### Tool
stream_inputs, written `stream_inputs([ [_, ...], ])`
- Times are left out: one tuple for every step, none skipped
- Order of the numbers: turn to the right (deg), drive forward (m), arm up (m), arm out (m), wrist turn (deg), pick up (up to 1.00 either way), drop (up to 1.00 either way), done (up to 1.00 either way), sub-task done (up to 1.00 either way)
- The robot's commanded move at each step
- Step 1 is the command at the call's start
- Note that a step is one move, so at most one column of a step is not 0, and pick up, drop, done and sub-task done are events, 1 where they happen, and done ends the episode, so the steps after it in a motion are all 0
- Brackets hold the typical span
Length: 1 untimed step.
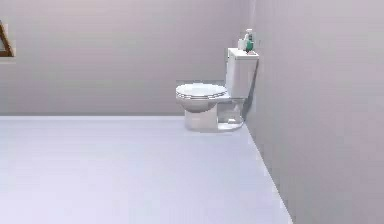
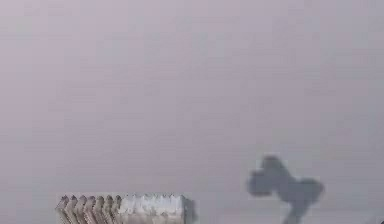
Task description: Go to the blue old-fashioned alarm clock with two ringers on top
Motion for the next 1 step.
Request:
stream_inputs([
  [-45.0,0.0,0.0,0.0,0.0,0.0,0.0,0.0,0.0],
])
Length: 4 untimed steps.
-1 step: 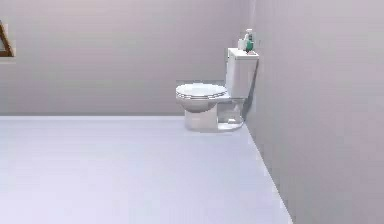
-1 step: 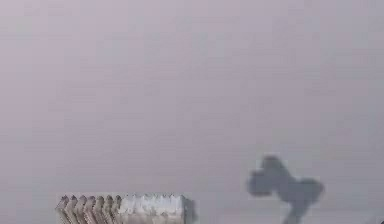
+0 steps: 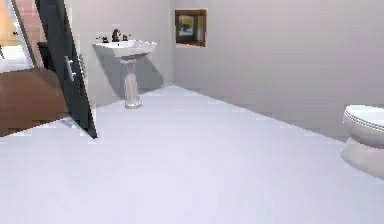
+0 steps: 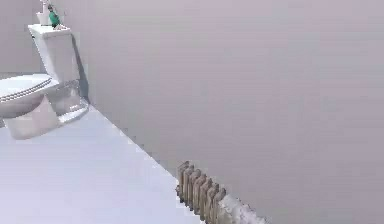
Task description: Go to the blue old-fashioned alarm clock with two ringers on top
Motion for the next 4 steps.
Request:
stream_inputs([
  [-42.0,0.0,0.0,0.0,0.0,0.0,0.0,0.0,0.0],
  [0.0,1.0,0.0,0.0,0.0,0.0,0.0,0.0,0.0],
  [0.0,1.0,0.0,0.0,0.0,0.0,0.0,0.0,0.0],
  [-3.0,0.0,0.0,0.0,0.0,0.0,0.0,0.0,0.0],
])
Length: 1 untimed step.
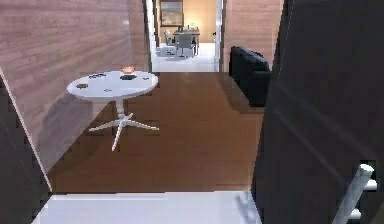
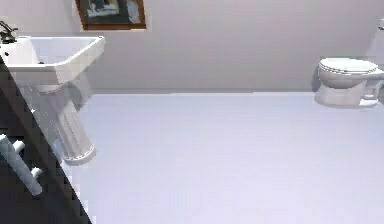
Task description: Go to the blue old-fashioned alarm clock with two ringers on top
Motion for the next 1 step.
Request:
stream_inputs([
  [-6.0,0.0,0.0,0.0,0.0,0.0,0.0,0.0,0.0],
])
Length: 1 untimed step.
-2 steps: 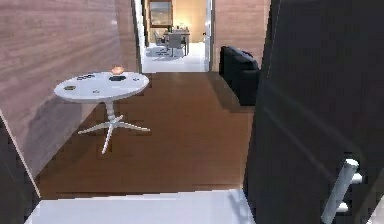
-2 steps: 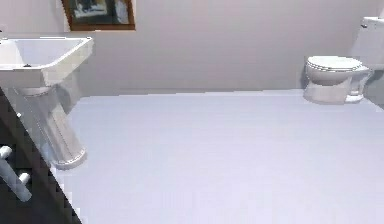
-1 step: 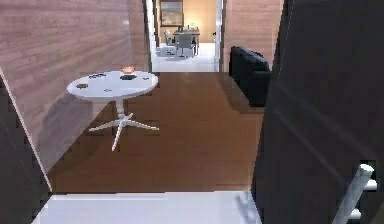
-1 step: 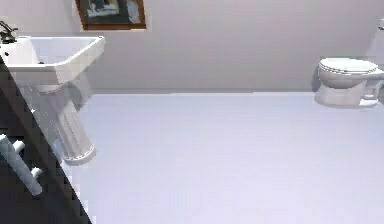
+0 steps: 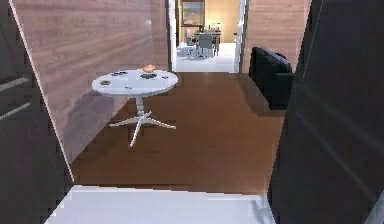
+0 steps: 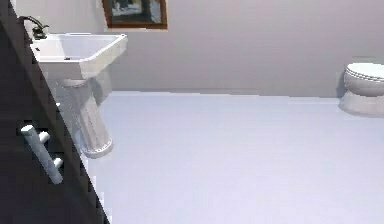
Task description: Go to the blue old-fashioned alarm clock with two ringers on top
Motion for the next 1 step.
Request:
stream_inputs([
  [0.0,0.25,0.0,0.0,0.0,0.0,0.0,0.0,0.0],
])
